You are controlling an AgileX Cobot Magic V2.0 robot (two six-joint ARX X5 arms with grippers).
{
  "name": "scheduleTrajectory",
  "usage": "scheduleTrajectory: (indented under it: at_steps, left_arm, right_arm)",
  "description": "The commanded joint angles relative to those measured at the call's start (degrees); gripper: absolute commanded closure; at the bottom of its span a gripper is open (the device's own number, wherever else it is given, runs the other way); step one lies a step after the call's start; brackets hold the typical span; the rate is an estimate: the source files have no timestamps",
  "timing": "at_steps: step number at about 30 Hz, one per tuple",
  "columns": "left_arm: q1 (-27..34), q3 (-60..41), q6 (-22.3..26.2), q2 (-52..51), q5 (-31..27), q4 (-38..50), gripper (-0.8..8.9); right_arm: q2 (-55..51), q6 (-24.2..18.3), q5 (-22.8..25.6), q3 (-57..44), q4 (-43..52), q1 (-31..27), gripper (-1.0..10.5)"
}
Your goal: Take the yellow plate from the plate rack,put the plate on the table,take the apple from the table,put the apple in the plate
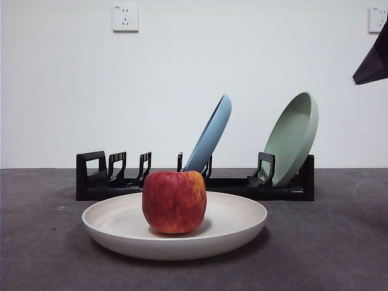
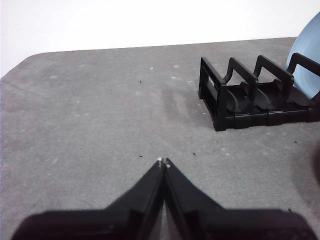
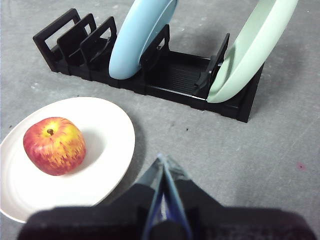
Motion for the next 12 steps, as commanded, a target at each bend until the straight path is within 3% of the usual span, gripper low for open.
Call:
scheduleTrajectory:
  at_steps: [1, 4, 5, 8, 12]
  left_arm:
    - [0.2, -0.8, -0.5, -0.2, -0.1, 0.2, 8.16]
    - [0.2, -0.8, -0.5, -0.2, -0.1, 0.2, 8.16]
    - [0.2, -0.8, -0.5, -0.2, -0.1, 0.2, 8.16]
    - [0.2, -0.8, -0.5, -0.2, -0.1, 0.2, 8.16]
    - [0.2, -0.8, -0.5, -0.2, -0.2, 0.2, 8.16]
  right_arm:
    - [0.0, 0.5, 0.2, -0.2, 0.3, 0.0, 9.6]
    - [-2.9, 0.3, 1.5, -0.2, -1.1, -1.2, 9.6]
    - [-4.8, -1.6, 1.7, -0.2, -1.8, -2.3, 9.6]
    - [-11.7, -2.3, 0.9, -1.0, -2.2, -9.4, 9.6]
    - [-20.6, -2.9, -7.8, -6.9, 1.8, -20.2, 9.6]
